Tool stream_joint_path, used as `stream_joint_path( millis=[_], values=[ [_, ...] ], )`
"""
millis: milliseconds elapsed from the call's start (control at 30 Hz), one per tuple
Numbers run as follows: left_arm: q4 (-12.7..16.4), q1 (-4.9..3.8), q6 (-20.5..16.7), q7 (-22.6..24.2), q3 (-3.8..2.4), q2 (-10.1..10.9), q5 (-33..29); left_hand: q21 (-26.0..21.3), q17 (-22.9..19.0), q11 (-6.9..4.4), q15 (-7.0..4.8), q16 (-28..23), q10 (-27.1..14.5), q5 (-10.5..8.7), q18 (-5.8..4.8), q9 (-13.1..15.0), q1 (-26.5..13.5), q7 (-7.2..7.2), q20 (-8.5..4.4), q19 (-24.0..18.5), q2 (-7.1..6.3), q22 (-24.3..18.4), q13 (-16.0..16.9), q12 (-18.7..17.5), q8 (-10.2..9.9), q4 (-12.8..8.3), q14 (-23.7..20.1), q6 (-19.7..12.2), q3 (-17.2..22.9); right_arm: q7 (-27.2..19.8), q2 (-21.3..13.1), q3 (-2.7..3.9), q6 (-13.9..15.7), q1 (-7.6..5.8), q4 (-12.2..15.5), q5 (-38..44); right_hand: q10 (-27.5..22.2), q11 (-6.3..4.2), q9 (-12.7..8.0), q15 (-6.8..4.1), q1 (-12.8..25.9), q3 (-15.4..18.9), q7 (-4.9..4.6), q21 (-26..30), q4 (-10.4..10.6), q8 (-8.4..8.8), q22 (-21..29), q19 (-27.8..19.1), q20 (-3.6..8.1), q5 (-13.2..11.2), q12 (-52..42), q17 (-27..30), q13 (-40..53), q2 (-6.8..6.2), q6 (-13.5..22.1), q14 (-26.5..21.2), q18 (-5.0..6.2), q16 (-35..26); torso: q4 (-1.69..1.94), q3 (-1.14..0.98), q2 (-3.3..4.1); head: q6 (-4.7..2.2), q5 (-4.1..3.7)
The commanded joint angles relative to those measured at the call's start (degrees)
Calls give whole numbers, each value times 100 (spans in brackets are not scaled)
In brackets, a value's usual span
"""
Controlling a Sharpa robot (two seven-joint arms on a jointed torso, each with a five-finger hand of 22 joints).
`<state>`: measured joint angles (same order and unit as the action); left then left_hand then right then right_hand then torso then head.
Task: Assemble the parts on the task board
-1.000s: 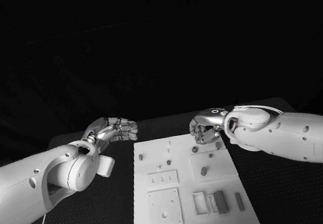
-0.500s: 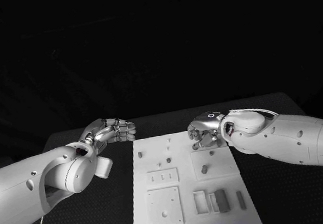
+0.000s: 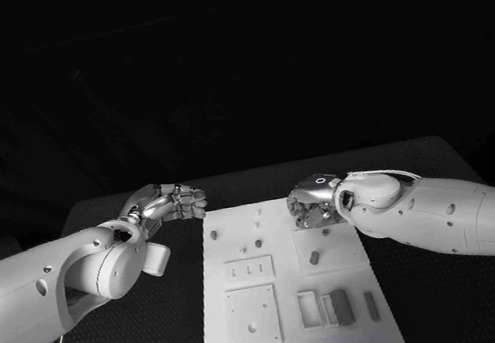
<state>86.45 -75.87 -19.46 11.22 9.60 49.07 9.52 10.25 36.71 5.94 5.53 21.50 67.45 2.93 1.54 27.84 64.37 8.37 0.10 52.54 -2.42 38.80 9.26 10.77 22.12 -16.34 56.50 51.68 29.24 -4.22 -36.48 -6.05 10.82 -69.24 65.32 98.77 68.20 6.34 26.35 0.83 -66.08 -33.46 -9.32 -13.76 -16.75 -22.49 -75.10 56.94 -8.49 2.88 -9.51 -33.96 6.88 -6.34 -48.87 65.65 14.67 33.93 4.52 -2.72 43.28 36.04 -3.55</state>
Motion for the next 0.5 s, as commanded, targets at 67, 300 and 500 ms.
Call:
stream_joint_path(
  millis=[67, 300, 500],
  values=[
    [-14, -9, 106, 42, -6, -8, -25, -41, 9, 27, 17, -41, 9, 19, -57, -9, -49, 25, -14, 28, -25, 4, 0, -26, -32, 11, 21, 5, -38, 10, -7, -19, -153, 27, 8, 178, 58, 2, -8, -10, 19, -7, -4, 21, 17, 26, -23, 43, 17, -1, 37, -14, -7, -63, -55, 35, 33, -22, 23, -8, 75, -4, -23],
    [-16, -9, 113, 34, -6, -7, -31, -47, 13, 29, 20, -51, 6, 19, -58, -13, -60, 28, -12, 24, -26, 4, 0, -36, -38, 11, 18, 1, -41, 11, 17, -25, -178, 34, 27, 209, 92, -6, -7, -16, 48, -1, 4, 22, 21, 37, -37, 64, 22, -1, 53, -40, -6, -68, -84, 54, 33, -28, 16, -27, 109, 1, -35],
    [-16, -9, 125, 26, -6, -8, -32, -50, 15, 31, 21, -57, 5, 19, -58, -15, -66, 29, -12, 23, -25, 4, -1, -41, -42, 11, 16, -1, -41, 33, 55, -45, -198, 43, -45, 351, 165, -31, 0, -35, 45, -18, 28, 13, 14, 41, -62, 105, 41, 0, 64, -86, 2, -35, -148, 95, 33, -26, 32, -46, 122, 0, -49]
  ],
)
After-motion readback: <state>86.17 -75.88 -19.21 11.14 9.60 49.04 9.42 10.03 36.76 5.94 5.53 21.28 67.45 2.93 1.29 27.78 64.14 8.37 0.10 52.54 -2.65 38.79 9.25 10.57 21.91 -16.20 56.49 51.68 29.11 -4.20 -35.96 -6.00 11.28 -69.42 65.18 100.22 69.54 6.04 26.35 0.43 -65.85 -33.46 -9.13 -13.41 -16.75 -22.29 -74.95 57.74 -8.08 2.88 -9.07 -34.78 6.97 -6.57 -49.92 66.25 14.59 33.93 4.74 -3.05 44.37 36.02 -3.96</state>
